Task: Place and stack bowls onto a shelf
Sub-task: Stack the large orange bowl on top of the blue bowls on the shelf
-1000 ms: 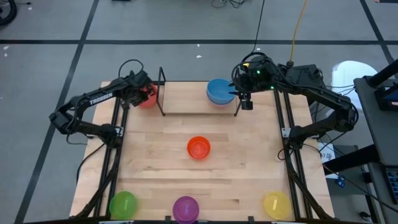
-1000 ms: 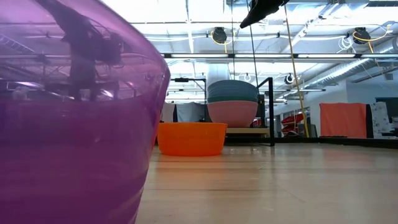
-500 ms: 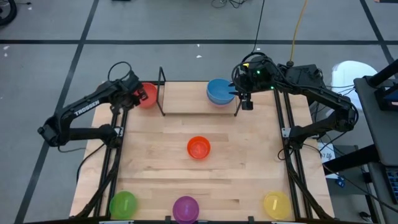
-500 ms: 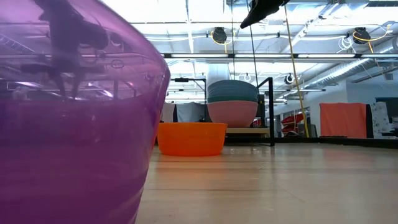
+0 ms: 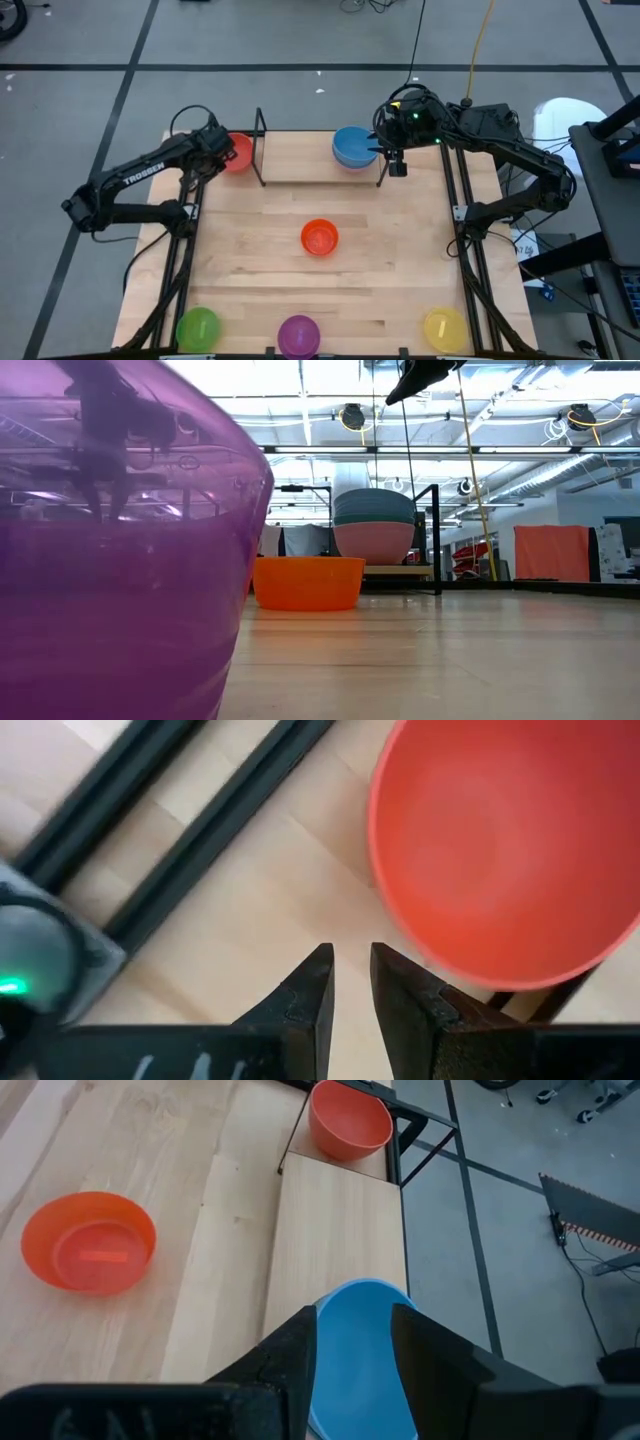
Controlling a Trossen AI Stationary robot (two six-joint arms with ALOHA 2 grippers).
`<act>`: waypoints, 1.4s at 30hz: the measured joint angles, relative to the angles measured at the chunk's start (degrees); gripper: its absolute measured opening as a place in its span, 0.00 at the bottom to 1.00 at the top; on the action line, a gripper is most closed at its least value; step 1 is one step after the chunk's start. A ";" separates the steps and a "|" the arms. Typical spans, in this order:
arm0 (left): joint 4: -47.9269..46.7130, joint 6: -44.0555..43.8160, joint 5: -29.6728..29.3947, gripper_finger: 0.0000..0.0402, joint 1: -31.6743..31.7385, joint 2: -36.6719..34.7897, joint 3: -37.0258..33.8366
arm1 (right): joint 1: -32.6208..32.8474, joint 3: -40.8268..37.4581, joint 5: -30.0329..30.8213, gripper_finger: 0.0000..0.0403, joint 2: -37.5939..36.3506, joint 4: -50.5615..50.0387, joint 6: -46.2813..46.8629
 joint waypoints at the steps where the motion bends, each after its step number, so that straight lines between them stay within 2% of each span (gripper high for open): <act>1: 1.33 -0.57 -0.15 0.18 -0.17 0.00 -0.72 | -0.02 -0.02 0.00 0.31 0.00 0.00 -0.07; 10: 13.52 -4.17 -0.06 0.18 -0.81 0.02 -6.34 | 0.00 0.00 0.00 0.31 0.00 -0.04 -1.25; 21: 12.80 -2.70 1.03 0.18 0.65 0.00 -6.32 | 0.00 0.00 -0.02 0.31 0.02 -0.02 -1.11; 42: 12.55 -0.92 -0.79 0.18 1.24 0.00 -6.32 | 0.00 0.00 0.00 0.31 0.02 -0.02 -1.25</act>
